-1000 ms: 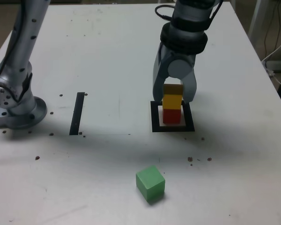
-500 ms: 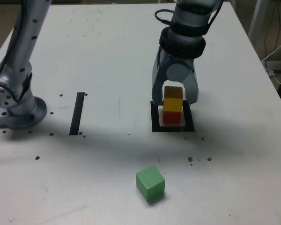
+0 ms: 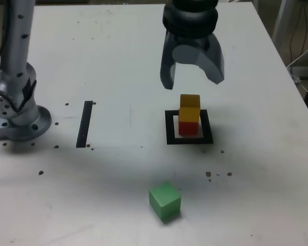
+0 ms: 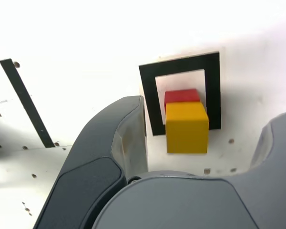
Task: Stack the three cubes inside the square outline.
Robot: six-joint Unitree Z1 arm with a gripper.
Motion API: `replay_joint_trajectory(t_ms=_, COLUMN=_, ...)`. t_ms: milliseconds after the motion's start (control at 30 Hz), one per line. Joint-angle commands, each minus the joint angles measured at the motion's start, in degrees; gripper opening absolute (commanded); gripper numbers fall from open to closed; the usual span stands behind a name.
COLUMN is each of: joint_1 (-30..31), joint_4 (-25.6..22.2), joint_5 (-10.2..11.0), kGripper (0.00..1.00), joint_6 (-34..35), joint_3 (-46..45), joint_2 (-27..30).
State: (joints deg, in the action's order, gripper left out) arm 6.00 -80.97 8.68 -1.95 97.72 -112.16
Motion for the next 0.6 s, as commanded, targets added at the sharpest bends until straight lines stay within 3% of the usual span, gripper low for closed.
replay_joint_trajectory(t_ms=0, joint_1=1.9, joint_4=-0.6, joint_5=0.4, kGripper=1.0, joint_6=0.1, joint_3=0.3, joint_2=0.9)
replay_joint_trajectory(t_ms=567, joint_1=25.0, joint_4=-1.4, joint_5=1.7, kGripper=0.99, joint_6=-2.4, joint_3=-1.3, joint_2=0.3)
